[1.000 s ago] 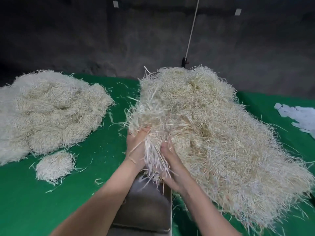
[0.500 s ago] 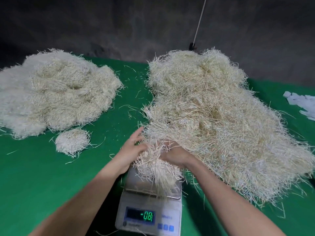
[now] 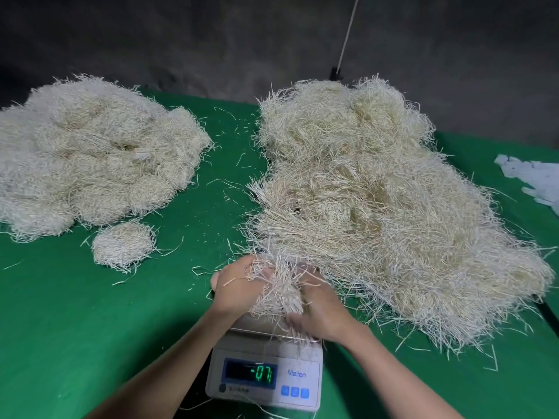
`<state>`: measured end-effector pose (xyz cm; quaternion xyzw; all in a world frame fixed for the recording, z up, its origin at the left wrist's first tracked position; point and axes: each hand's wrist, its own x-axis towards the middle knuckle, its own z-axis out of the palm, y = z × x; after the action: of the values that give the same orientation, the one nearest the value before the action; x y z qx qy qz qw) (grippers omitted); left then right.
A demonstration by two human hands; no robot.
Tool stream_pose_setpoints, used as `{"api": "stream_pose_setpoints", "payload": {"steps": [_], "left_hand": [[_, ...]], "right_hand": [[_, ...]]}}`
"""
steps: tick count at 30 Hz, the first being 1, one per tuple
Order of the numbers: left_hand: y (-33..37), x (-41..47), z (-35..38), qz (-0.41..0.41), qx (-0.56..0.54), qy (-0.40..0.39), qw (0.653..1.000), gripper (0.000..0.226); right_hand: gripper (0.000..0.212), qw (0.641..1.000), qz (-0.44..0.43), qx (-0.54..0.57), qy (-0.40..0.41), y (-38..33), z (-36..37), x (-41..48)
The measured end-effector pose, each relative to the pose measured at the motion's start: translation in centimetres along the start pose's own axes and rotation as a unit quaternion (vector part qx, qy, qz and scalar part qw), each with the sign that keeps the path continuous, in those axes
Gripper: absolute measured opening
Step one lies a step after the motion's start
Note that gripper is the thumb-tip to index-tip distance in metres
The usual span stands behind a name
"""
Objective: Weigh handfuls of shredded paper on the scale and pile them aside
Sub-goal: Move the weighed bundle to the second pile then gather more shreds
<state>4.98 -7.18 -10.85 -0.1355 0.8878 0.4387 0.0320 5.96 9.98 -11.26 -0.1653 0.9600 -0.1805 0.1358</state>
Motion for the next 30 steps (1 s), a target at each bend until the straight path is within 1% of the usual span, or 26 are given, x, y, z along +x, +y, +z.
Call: {"api": "stream_pose_setpoints", "payload": {"steps": [1,2,4,5,7,8,10,12,14,15,19,23,25,30], "left_hand": [[0.1,-0.1,-0.4,0.005,0.016,-0.007,1.000,0.048],[0.1,-0.1,-1.0,0.015,0.039,-0.011,0.999,0.046],[0.2,0.2,-2.4,0.050,0.066,-0.004,0.997,0.038],[0.3,0.3,-3.2,0.070,0.060,0.009,0.996,0.032],[0.8,0.2,-4.8,0.102,0.020,0.047,0.993,0.025],[1.2,0.0,-5.5,0.112,-0.009,0.067,0.991,0.025],[2.0,-0.1,-6.8,0.131,-0.073,0.092,0.984,0.030],[2.6,0.0,-7.7,0.156,-0.126,0.099,0.975,0.029],[3.2,0.0,-8.2,0.176,-0.153,0.092,0.968,0.026],[3.5,-0.1,-8.2,0.182,-0.164,0.082,0.966,0.025],[4.6,-0.5,-8.0,0.189,-0.171,0.063,0.965,0.025],[5.1,-0.7,-7.7,0.196,-0.163,0.047,0.966,0.022],[5.3,-0.8,-7.6,0.205,-0.165,0.047,0.964,0.022],[5.8,-0.8,-7.7,0.213,-0.174,0.050,0.960,0.021]], "right_hand": [[0.058,1.000,-0.004,0.022,0.012,0.1,-0.2,0.1],[0.061,0.999,-0.005,0.044,0.014,0.3,-0.6,0.1],[0.072,0.998,-0.019,0.059,0.013,0.8,-1.1,0.3],[0.079,0.998,-0.020,0.063,0.013,1.0,-1.3,0.3],[0.094,0.997,-0.013,0.078,-0.011,1.1,-1.9,0.3],[0.099,0.995,-0.012,0.092,-0.024,1.3,-2.3,0.1],[0.104,0.991,-0.038,0.122,-0.035,1.9,-3.3,-0.2],[0.105,0.981,-0.059,0.177,-0.054,2.5,-4.6,-0.6],[0.101,0.971,-0.043,0.228,-0.060,2.7,-6.2,-1.1],[0.097,0.968,-0.040,0.242,-0.050,2.7,-6.8,-1.2],[0.071,0.946,-0.083,0.313,0.028,1.7,-8.6,-1.8],[0.047,0.932,-0.096,0.338,0.085,0.2,-9.0,-2.0],[0.043,0.932,-0.094,0.334,0.103,-0.2,-9.2,-2.0],[0.036,0.935,-0.093,0.327,0.102,-0.2,-9.3,-1.9]]}}
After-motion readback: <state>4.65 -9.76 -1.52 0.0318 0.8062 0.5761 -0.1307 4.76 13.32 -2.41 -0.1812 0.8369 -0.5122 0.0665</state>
